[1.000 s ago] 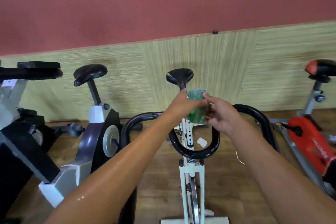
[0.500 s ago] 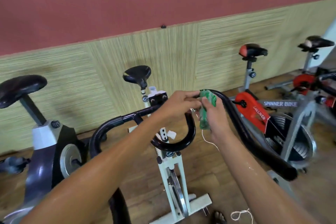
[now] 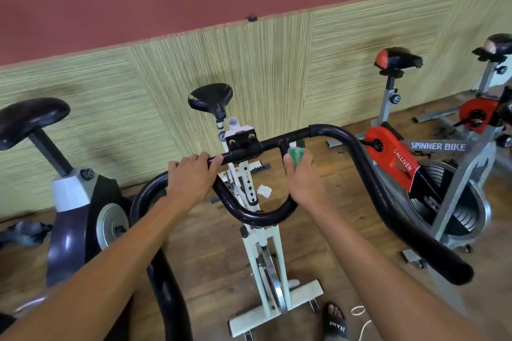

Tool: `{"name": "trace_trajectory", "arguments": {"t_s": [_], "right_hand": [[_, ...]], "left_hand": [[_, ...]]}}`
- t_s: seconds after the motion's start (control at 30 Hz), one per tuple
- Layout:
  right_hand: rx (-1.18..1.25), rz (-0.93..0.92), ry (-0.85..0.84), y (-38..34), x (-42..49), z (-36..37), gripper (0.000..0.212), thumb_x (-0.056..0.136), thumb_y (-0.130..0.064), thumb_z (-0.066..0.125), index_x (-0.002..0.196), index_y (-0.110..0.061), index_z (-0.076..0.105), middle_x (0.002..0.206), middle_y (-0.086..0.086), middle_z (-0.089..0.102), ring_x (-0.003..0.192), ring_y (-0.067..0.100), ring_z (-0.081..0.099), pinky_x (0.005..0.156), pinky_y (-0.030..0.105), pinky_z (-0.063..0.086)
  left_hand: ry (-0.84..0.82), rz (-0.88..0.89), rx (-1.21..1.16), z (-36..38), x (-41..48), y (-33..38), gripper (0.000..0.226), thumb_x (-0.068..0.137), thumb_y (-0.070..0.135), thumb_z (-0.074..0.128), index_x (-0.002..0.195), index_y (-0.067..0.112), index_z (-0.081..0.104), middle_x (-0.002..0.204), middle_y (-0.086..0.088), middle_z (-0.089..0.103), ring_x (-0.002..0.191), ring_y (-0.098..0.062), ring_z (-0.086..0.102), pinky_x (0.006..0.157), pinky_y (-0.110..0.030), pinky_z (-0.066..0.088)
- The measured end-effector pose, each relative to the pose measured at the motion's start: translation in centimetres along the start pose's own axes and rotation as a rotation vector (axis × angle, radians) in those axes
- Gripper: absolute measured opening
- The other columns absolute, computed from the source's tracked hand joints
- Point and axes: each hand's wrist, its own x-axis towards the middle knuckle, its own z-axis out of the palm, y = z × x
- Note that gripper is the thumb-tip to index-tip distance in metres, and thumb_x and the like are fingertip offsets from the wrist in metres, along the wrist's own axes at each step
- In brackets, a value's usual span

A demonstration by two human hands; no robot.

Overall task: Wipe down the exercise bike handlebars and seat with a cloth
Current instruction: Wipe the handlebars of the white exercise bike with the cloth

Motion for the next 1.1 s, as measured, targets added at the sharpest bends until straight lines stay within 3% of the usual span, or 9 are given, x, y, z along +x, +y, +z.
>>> {"name": "trace_trajectory", "arguments": {"t_s": [0.13, 0.23, 0.37, 0.47, 0.53, 0.7, 0.87, 0.97, 1.1], "right_hand": [[-0.010, 0.057, -0.028, 0.0, 0.4, 0.4, 0.056, 0.105, -0.048, 0.027, 0.145, -0.008, 0.029, 0.121, 0.011, 0.056, 0.092, 0.022, 0.058, 0.074, 0.038, 0.046], [-0.092, -0.069, -0.012, 1.4, -4.9, 1.0, 0.061, 0.104, -0.051, 0.028, 0.154, -0.020, 0.011, 0.132, 0.009, 0.039, 0.091, 0.019, 0.057, 0.070, 0.032, 0.046], [-0.331, -0.225, 0.098, 0.3, -1.3, 1.3, 0.059, 0.105, -0.050, 0.024, 0.157, -0.025, 0.011, 0.161, 0.009, 0.013, 0.139, 0.031, 0.032, 0.104, 0.047, 0.042], [-0.376, -0.291, 0.070, -0.6, 3.7, 1.3, 0.054, 0.108, -0.043, 0.025, 0.158, -0.026, 0.014, 0.167, 0.003, -0.011, 0.154, 0.030, -0.003, 0.121, 0.057, 0.016], [-0.360, -0.334, 0.027, -0.3, 4.1, 1.5, 0.053, 0.109, -0.038, 0.028, 0.158, -0.026, 0.016, 0.168, 0.003, -0.006, 0.154, 0.030, -0.002, 0.121, 0.057, 0.016], [-0.534, -0.416, 0.117, 1.4, 0.3, 1.5, 0.054, 0.105, -0.024, 0.042, 0.155, -0.024, 0.023, 0.163, 0.004, 0.019, 0.137, 0.032, 0.034, 0.108, 0.044, 0.039], [-0.360, -0.419, 0.247, -2.1, 3.8, 0.9, 0.048, 0.106, -0.032, 0.039, 0.152, -0.020, 0.034, 0.152, 0.008, 0.040, 0.128, 0.032, 0.044, 0.103, 0.044, 0.041], [-0.516, -0.467, 0.121, -3.7, 5.9, 2.4, 0.050, 0.108, -0.040, 0.027, 0.156, -0.026, 0.026, 0.164, 0.002, 0.024, 0.148, 0.029, 0.025, 0.119, 0.051, 0.018], [-0.785, -0.393, 0.129, -2.5, 9.3, 1.2, 0.047, 0.108, -0.039, 0.029, 0.154, -0.031, 0.028, 0.163, -0.004, 0.025, 0.153, 0.025, 0.015, 0.117, 0.063, -0.007]], "left_hand": [[0.018, -0.020, 0.032, 0.1, 0.0, 0.1, 0.058, 0.102, 0.056, 0.017, 0.108, 0.016, 0.058, 0.107, -0.006, 0.065, 0.103, -0.028, 0.058, 0.094, -0.046, 0.037], [0.025, -0.034, 0.069, 0.2, 0.1, 0.3, 0.059, 0.102, 0.055, 0.014, 0.116, 0.015, 0.057, 0.112, -0.006, 0.064, 0.107, -0.028, 0.057, 0.095, -0.045, 0.037], [0.034, -0.027, 0.041, 0.6, 0.3, 0.3, 0.060, 0.102, 0.055, 0.015, 0.113, 0.015, 0.058, 0.110, -0.005, 0.065, 0.104, -0.027, 0.057, 0.092, -0.044, 0.036], [0.049, -0.023, 0.035, 0.7, 0.1, 0.0, 0.059, 0.102, 0.055, 0.016, 0.112, 0.015, 0.058, 0.109, -0.005, 0.064, 0.103, -0.026, 0.056, 0.092, -0.043, 0.036], [0.046, -0.029, 0.030, 0.7, 0.0, 0.0, 0.057, 0.103, 0.055, 0.016, 0.112, 0.016, 0.057, 0.110, -0.005, 0.064, 0.104, -0.026, 0.055, 0.092, -0.042, 0.035], [-0.021, -0.014, 0.038, 0.0, 0.3, 0.4, 0.059, 0.103, 0.056, 0.014, 0.116, 0.016, 0.055, 0.116, -0.006, 0.062, 0.109, -0.028, 0.054, 0.096, -0.044, 0.035], [-0.137, 0.059, 0.013, -0.7, 1.0, -0.8, 0.059, 0.102, 0.058, 0.011, 0.116, 0.015, 0.050, 0.116, -0.009, 0.062, 0.109, -0.031, 0.056, 0.100, -0.052, 0.034], [-0.143, 0.051, 0.024, -0.7, 0.9, -0.6, 0.059, 0.103, 0.057, 0.011, 0.124, 0.015, 0.048, 0.124, -0.010, 0.059, 0.116, -0.032, 0.053, 0.102, -0.050, 0.032], [-0.133, 0.046, 0.042, -0.7, 0.8, -0.6, 0.056, 0.104, 0.054, 0.012, 0.124, 0.016, 0.047, 0.125, -0.009, 0.056, 0.116, -0.031, 0.050, 0.100, -0.047, 0.032]]}}
